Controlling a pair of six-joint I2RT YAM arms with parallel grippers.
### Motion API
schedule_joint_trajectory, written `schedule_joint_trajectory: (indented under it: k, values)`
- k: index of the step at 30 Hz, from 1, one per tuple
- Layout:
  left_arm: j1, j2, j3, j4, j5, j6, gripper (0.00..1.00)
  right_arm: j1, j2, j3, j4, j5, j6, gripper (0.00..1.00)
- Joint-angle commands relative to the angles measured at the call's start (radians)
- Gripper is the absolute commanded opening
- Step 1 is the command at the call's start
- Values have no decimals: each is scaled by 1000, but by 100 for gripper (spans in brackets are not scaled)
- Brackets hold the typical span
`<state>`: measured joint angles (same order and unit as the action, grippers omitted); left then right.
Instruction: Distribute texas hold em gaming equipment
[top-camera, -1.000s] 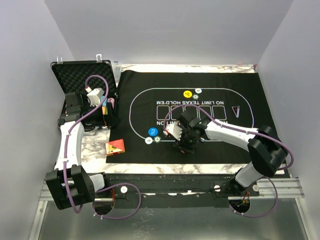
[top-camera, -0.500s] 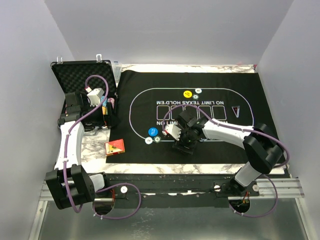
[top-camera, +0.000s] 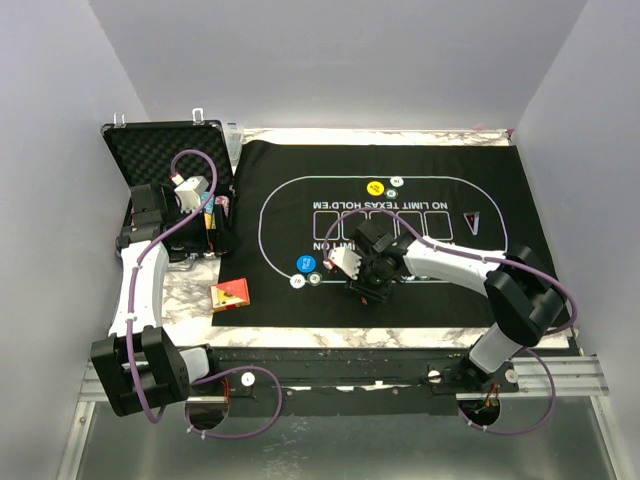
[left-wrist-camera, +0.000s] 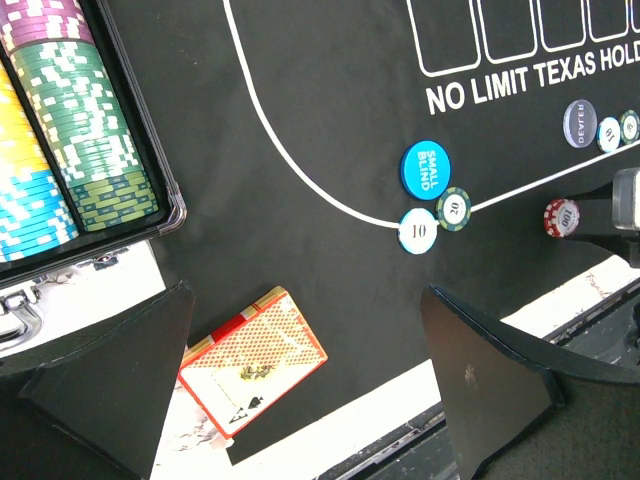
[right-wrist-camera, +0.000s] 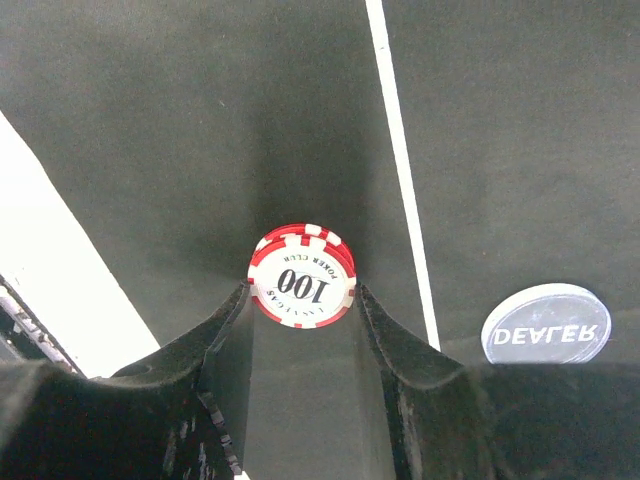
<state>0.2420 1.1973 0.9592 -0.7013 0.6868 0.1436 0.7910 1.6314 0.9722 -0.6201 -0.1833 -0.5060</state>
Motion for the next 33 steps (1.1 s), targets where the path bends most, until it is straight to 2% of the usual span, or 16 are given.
schedule_joint_trajectory:
  k: [1, 10, 17, 27, 33]
  values:
    - [2, 5, 32, -10, 17, 11, 99, 5, -20, 30, -10, -9, -4, 21]
    - [2, 2, 30, -10, 18, 10, 99, -8, -48, 37, 2, 9, 22, 17]
    - [1, 1, 31, -10, 17, 10, 99, -138, -34, 86, -30, -26, 25, 17]
    - [1, 1, 32, -10, 21, 10, 99, -279, -82, 38, -79, -16, -21, 18]
    - [2, -3, 30, -10, 17, 11, 99, -443, -147, -10, -121, -14, -94, 18]
